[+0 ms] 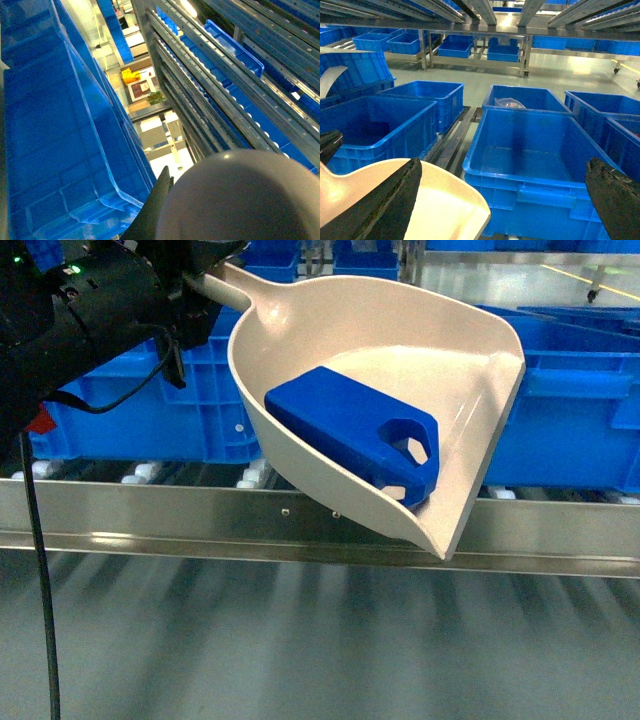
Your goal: Place part in tray to right shelf
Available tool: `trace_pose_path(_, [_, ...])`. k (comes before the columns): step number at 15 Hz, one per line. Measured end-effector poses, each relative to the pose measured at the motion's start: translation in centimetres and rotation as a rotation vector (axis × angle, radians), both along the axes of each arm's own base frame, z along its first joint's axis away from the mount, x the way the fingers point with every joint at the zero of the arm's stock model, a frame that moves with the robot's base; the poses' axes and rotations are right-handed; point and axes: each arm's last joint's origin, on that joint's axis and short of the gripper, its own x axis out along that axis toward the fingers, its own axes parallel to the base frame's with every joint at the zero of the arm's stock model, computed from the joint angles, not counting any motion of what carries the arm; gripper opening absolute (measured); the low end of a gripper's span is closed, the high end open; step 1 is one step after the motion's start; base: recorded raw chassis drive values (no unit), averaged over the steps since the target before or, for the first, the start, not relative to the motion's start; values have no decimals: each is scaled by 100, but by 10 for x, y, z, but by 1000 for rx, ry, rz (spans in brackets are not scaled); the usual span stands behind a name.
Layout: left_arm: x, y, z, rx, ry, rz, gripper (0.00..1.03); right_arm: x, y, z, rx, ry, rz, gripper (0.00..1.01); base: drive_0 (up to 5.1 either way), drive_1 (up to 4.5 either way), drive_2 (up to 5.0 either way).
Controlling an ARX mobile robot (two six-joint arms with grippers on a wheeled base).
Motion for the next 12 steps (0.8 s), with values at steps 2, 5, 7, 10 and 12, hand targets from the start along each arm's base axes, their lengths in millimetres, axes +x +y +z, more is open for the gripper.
trace_pose_path(2, [0, 0, 0, 0, 0, 0, 12, 0, 0, 0, 0, 0, 0, 98, 27, 459, -404])
trace_pose_path(5, [0, 0, 0, 0, 0, 0, 12, 0, 0, 0, 0, 0, 0, 98, 27, 459, -404])
trace_pose_path(7, [0, 0, 0, 0, 0, 0, 12, 0, 0, 0, 0, 0, 0, 98, 14, 230, -202])
trace_pose_path(10, [0, 0, 0, 0, 0, 0, 12, 0, 0, 0, 0, 0, 0, 98, 0, 0, 0])
trace_pose_path(12, [0, 0, 0, 0, 0, 0, 12, 0, 0, 0, 0, 0, 0, 98, 0, 0, 0])
